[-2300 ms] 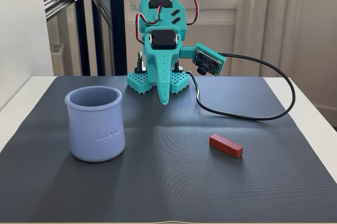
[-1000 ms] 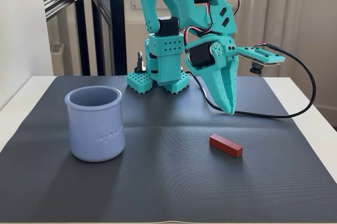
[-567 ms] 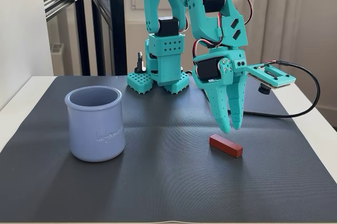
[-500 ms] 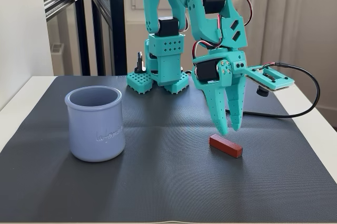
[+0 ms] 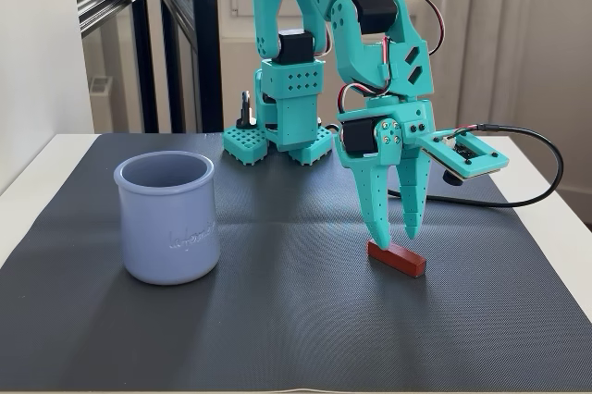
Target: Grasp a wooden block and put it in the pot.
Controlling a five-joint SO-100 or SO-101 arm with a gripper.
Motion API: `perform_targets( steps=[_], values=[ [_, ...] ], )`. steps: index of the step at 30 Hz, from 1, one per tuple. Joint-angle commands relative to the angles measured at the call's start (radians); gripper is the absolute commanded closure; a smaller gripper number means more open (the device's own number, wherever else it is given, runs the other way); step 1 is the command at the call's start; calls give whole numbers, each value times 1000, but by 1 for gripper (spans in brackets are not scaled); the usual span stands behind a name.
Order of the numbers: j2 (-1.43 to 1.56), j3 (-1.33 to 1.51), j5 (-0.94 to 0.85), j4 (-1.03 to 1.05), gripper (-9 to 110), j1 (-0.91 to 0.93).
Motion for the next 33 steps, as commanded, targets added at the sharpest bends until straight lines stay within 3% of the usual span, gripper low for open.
perform_targets(
  steps=[1,9,14,20,33],
  values=[
    [-43,-80,3,-18,87,11],
    [-129,-156,0,-18,88,12],
    [-129,-155,-5,-17,99,12],
    [-118,-150,-31,-11,100,12],
    [279,-150,-170,114,100,207]
  ],
)
